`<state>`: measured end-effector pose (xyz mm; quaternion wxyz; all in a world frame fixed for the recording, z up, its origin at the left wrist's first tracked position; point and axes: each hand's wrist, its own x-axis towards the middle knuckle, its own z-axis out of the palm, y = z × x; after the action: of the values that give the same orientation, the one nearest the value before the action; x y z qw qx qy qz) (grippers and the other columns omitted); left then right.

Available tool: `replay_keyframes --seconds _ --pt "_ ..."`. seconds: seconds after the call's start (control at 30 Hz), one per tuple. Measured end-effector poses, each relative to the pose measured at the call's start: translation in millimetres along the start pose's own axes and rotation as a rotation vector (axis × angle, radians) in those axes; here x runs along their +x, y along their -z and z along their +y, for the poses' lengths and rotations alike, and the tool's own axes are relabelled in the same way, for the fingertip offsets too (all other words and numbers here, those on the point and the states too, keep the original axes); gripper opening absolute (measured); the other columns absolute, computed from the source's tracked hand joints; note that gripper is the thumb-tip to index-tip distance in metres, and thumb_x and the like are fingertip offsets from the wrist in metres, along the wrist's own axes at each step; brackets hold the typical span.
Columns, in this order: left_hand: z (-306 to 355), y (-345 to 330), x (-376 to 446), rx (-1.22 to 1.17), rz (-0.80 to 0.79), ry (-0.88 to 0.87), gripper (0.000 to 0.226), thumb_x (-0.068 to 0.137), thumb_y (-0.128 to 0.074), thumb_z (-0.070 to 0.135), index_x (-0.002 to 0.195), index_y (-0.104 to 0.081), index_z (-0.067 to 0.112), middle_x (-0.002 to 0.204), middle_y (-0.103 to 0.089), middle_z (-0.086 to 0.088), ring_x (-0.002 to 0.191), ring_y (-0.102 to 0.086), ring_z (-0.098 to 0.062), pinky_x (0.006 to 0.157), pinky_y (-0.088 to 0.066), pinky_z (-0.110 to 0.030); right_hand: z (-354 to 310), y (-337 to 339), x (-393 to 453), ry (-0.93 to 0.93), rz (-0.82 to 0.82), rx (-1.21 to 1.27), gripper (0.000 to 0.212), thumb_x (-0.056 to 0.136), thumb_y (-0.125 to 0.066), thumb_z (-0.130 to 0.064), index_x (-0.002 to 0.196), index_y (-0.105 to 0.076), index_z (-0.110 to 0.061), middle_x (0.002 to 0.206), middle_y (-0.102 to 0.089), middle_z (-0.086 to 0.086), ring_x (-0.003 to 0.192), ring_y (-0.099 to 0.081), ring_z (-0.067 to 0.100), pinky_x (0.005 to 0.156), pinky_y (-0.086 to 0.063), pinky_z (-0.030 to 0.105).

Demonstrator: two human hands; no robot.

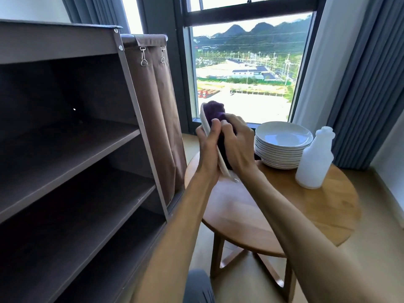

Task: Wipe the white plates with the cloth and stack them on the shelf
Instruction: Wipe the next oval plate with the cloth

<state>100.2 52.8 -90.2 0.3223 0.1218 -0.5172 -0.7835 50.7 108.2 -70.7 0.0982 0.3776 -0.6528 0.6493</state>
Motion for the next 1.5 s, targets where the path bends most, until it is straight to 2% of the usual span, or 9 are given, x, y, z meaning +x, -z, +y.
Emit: replay_keyframes --seconds 0.2,0.37,0.6,0.87,1.0,1.07,1.17,1.33,1.5 --pt "27.9 21.2 -11.5 -0.210 -0.025 0.057 0.070 0.099 -0.033 0.069 0.110 -0.069 0.009 0.089 -0.075 -0.008 0.081 -0.074 -0.020 0.077 -0.062 -0.036 12.2 9.6 -20.3 0.154 -0.154 0.009 0.020 0.086 -0.075 -0.027 0.102 -0.081 -0.018 0.092 -0.067 -0.006 0.100 -0.059 0.011 0.089 -0.046 0.027" --pt "19.3 14.2 -30.4 -0.323 -0.015 0.140 0.079 0.095 -0.038 0.071 0.146 -0.053 0.012 0.142 -0.059 -0.021 0.133 -0.056 -0.037 0.117 -0.039 -0.054 4.8 -9.8 0.7 0.160 -0.047 -0.039 0.022 0.082 -0.076 -0.033 0.097 -0.081 -0.017 0.105 -0.062 -0.001 0.102 -0.060 0.014 0.094 -0.049 0.034" --pt "30.4 14.8 -23.3 -0.302 -0.033 0.025 0.067 0.097 -0.044 0.068 0.137 -0.062 0.017 0.142 -0.058 -0.022 0.136 -0.051 -0.041 0.118 -0.034 -0.061 -29.8 -19.4 21.7 -0.010 -0.056 0.074 0.011 0.086 -0.073 -0.026 0.085 -0.082 -0.020 0.080 -0.070 -0.007 0.076 -0.064 0.009 0.074 -0.052 0.033" --pt "13.2 36.6 -43.3 -0.154 -0.058 0.206 0.075 0.087 -0.047 0.075 0.087 -0.077 0.006 0.088 -0.068 -0.015 0.083 -0.068 -0.027 0.089 -0.052 -0.044 4.3 2.5 -82.1 -0.188 -0.075 0.175 0.005 0.087 -0.076 -0.016 0.084 -0.078 -0.013 0.082 -0.067 0.001 0.076 -0.063 0.012 0.071 -0.049 0.027" --pt "-14.7 22.3 -73.8 -0.142 -0.048 0.272 0.066 0.087 -0.054 0.060 0.119 -0.070 0.005 0.115 -0.072 -0.021 0.107 -0.071 -0.031 0.104 -0.052 -0.047 27.0 14.1 -76.8 -0.291 0.179 -0.030 0.015 0.088 -0.073 -0.024 0.078 -0.074 -0.013 0.076 -0.068 0.004 0.072 -0.063 0.018 0.073 -0.050 0.038" --pt "-20.1 10.9 -85.5 -0.129 -0.091 0.278 0.051 0.094 -0.048 0.052 0.119 -0.069 0.013 0.107 -0.077 -0.012 0.097 -0.075 -0.023 0.091 -0.061 -0.038 29.2 24.7 -52.6 -0.350 0.287 -0.106 0.020 0.086 -0.071 -0.030 0.078 -0.074 -0.012 0.075 -0.071 0.004 0.073 -0.065 0.022 0.077 -0.053 0.044" --pt "-9.6 -5.1 -87.9 -0.087 -0.118 0.249 0.047 0.085 -0.050 0.055 0.113 -0.069 0.022 0.099 -0.079 -0.005 0.093 -0.075 -0.021 0.082 -0.063 -0.036 16.2 29.5 -31.2 -0.336 0.272 -0.089 0.027 0.084 -0.066 -0.040 0.085 -0.077 -0.016 0.080 -0.074 -0.001 0.076 -0.068 0.019 0.079 -0.055 0.046" --pt "7.1 -8.4 -85.4 -0.106 -0.093 0.221 0.075 0.089 -0.052 0.067 0.138 -0.060 0.011 0.138 -0.062 -0.022 0.131 -0.058 -0.038 0.115 -0.042 -0.058 -24.1 37.4 -47.4 -0.258 0.178 0.094 0.021 0.091 -0.061 -0.027 0.073 -0.073 -0.024 0.072 -0.066 -0.012 0.074 -0.061 0.011 0.073 -0.048 0.032" --pt "-41.7 24.1 -118.2 -0.329 -0.113 0.176 0.072 0.096 -0.050 0.056 0.146 -0.049 0.004 0.150 -0.046 -0.029 0.133 -0.049 -0.037 0.121 -0.033 -0.056 -8.5 28.9 -106.5 -0.278 0.131 0.001 0.020 0.088 -0.061 -0.022 0.089 -0.081 -0.018 0.090 -0.069 -0.004 0.082 -0.061 0.001 0.080 -0.047 0.022"
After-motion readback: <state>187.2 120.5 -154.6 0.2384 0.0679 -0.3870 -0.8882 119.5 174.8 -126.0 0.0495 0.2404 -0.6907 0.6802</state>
